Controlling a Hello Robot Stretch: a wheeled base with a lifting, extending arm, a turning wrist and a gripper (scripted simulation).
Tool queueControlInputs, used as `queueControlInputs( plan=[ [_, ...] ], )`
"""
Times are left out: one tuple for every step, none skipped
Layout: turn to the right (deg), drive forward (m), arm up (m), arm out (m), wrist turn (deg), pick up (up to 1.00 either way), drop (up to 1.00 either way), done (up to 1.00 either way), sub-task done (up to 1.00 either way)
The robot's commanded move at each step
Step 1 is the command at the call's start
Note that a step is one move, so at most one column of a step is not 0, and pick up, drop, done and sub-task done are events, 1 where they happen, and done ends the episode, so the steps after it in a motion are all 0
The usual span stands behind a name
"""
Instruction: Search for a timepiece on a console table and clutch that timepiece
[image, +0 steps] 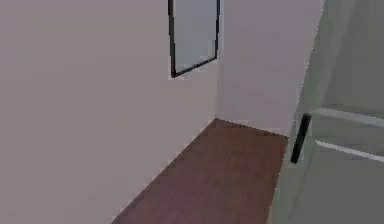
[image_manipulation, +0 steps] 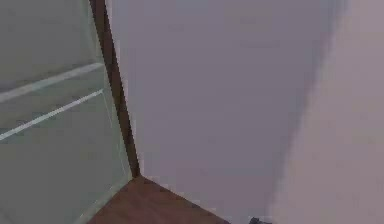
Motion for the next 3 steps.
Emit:
queueControlInputs(
  plan=[
    [-45.0, 0.00, 0.00, 0.00, 0.0, 0.00, 0.00, 0.00, 0.00],
    [-15.0, 0.00, 0.00, 0.00, 0.0, 0.00, 0.00, 0.00, 0.00],
    [0.0, 0.05, 0.00, 0.00, 0.0, 0.00, 0.00, 0.00, 0.00]
  ],
)
